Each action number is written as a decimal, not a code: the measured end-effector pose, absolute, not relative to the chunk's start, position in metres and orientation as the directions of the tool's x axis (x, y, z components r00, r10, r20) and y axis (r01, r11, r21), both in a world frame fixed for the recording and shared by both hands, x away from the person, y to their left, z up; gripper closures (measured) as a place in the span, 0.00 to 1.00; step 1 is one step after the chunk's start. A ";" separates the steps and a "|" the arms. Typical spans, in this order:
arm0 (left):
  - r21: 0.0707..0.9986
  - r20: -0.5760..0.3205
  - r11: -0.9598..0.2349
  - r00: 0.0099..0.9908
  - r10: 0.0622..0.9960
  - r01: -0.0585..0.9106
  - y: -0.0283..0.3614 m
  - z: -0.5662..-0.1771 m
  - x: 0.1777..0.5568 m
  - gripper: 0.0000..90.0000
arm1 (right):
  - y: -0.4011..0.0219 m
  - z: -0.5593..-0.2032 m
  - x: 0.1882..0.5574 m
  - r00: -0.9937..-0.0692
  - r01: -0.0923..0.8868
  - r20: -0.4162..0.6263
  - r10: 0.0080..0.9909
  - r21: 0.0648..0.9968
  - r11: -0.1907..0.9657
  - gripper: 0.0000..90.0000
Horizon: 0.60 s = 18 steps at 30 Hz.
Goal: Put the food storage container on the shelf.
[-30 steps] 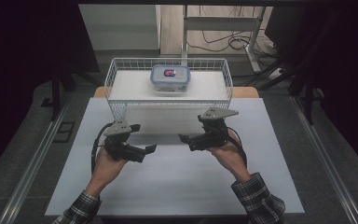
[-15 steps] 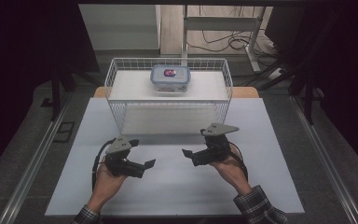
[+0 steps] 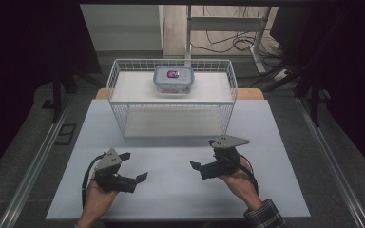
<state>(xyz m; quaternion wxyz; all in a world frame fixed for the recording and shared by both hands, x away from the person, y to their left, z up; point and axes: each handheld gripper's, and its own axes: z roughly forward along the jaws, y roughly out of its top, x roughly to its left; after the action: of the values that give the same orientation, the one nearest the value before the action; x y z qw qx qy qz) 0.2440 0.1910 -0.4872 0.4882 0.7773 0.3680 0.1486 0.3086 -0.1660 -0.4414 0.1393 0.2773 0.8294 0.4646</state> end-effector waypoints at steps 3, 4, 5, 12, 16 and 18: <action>0.866 -0.128 -0.251 0.677 0.725 0.432 0.196 -0.490 0.237 0.03 | -0.172 -0.443 0.302 -0.804 0.319 0.009 0.594 0.850 0.419 0.00; 0.866 -0.128 -0.251 0.677 0.725 0.432 0.196 -0.490 0.237 0.03 | -0.172 -0.443 0.302 -0.804 0.319 0.009 0.594 0.850 0.419 0.00; 0.864 -0.127 -0.252 0.674 0.728 0.435 0.199 -0.491 0.233 0.03 | -0.176 -0.444 0.299 -0.801 0.317 0.002 0.598 0.850 0.421 0.00; 0.861 -0.108 -0.261 0.657 0.746 0.437 0.205 -0.494 0.224 0.03 | -0.188 -0.450 0.291 -0.787 0.336 0.009 0.616 0.845 0.417 0.00; 0.858 -0.102 -0.260 0.644 0.758 0.442 0.212 -0.496 0.217 0.03 | -0.198 -0.453 0.287 -0.778 0.341 0.007 0.628 0.844 0.413 0.00; 0.856 -0.095 -0.263 0.637 0.765 0.445 0.216 -0.498 0.214 0.03 | -0.204 -0.455 0.284 -0.771 0.339 -0.003 0.637 0.845 0.413 0.00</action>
<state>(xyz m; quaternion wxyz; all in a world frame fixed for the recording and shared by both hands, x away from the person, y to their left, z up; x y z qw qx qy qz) 0.2141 0.2156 -0.4983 0.4652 0.7758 0.3899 0.1724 0.2844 -0.2037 -0.4553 0.1644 0.2958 0.8244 0.4537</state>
